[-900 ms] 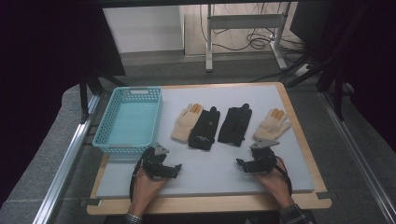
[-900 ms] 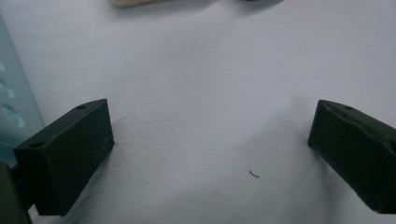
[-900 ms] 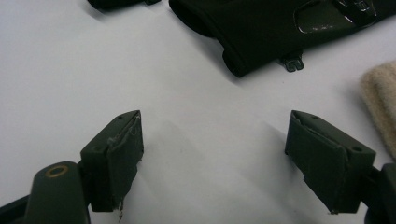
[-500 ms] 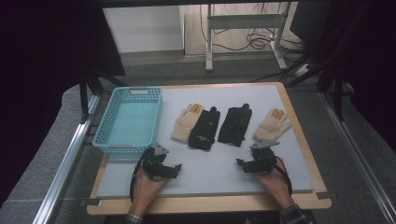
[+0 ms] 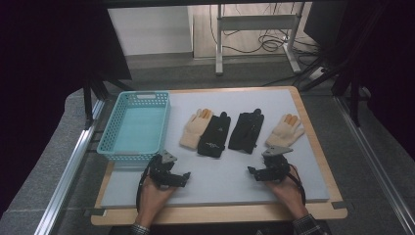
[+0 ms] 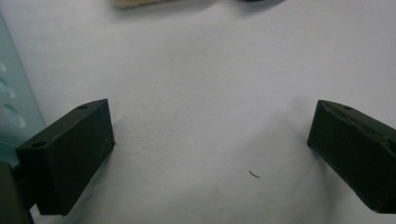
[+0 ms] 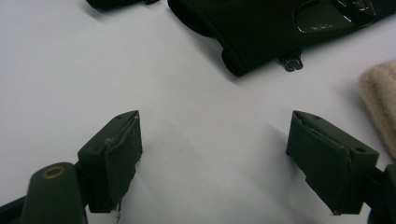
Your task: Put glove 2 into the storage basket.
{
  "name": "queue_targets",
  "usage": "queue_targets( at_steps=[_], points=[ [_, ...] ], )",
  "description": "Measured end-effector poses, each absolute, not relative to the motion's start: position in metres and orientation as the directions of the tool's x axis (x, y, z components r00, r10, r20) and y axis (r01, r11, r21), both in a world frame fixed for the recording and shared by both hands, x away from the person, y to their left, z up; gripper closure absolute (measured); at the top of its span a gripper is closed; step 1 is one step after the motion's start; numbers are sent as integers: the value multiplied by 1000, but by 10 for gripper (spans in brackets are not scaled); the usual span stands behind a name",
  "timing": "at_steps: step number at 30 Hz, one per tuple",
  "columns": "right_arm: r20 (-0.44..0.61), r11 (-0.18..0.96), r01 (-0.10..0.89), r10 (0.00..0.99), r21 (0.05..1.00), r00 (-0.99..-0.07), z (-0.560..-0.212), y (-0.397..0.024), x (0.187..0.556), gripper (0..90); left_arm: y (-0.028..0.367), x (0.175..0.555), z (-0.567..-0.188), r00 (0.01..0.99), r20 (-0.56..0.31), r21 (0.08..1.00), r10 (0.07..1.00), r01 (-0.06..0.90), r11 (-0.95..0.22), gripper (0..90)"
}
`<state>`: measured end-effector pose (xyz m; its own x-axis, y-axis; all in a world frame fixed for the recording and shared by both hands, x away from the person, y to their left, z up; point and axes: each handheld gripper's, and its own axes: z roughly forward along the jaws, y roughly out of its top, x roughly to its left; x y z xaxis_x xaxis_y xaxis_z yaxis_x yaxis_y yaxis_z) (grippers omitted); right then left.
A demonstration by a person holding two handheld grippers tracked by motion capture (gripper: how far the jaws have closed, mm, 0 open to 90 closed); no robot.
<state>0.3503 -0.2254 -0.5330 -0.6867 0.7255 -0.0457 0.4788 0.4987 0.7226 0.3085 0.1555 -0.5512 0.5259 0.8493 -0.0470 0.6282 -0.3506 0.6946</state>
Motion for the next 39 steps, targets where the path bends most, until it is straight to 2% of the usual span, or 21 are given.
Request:
queue_targets(
  at_steps=[21, 39],
  points=[
    [-32, 494, 488, 726, 720, -687, -531, -226, 352, 185, 156, 309, -551, 526, -48, 694, 849, 629, -351, 8],
    [4, 464, 496, 727, 734, -686, -512, -224, 371, 253, 156, 309, -551, 526, -49, 694, 849, 629, -350, 8]
  ],
)
